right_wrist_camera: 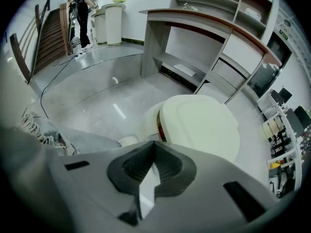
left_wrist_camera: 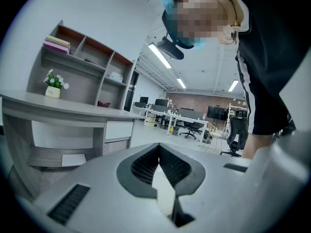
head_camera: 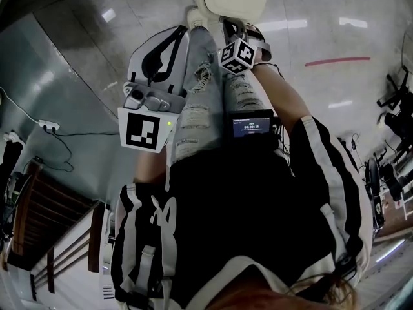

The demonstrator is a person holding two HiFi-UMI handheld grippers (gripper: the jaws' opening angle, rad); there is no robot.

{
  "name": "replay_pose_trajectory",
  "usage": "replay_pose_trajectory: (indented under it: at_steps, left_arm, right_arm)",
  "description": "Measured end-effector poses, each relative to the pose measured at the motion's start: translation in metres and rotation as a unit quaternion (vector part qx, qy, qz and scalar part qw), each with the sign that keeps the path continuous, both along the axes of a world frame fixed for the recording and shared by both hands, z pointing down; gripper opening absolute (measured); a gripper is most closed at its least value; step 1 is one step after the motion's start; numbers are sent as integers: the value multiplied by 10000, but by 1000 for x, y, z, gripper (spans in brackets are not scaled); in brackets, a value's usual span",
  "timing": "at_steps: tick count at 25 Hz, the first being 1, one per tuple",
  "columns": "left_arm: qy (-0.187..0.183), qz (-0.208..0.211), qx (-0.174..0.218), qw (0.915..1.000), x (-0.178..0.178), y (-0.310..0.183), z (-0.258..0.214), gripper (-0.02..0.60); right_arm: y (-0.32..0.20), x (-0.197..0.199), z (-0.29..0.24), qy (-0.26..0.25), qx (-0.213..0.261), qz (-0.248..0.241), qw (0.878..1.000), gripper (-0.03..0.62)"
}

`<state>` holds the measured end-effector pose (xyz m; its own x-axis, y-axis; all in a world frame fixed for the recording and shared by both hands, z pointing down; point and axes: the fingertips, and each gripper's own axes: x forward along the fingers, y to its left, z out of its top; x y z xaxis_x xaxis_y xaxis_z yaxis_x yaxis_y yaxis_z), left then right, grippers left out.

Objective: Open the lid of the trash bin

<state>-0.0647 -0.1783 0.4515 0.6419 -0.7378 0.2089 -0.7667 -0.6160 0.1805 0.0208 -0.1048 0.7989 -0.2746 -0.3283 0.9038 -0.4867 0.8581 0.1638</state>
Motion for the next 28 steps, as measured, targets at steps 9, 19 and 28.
replay_pose_trajectory:
  at_steps: [9, 19, 28]
  left_arm:
    - [-18, 11, 48, 10000, 0, 5, -1, 8]
    - [-32, 80, 104, 9999, 2, 6, -7, 8]
    - [11, 154, 224, 9996, 8, 3, -21, 8]
  right_arm:
    - [-3, 4, -7, -195, -10, 441, 9988, 8]
    - [-15, 8, -21, -347, 0, 603, 9976, 8]
    - [-28, 7, -53, -755, 49, 1219, 9897, 8]
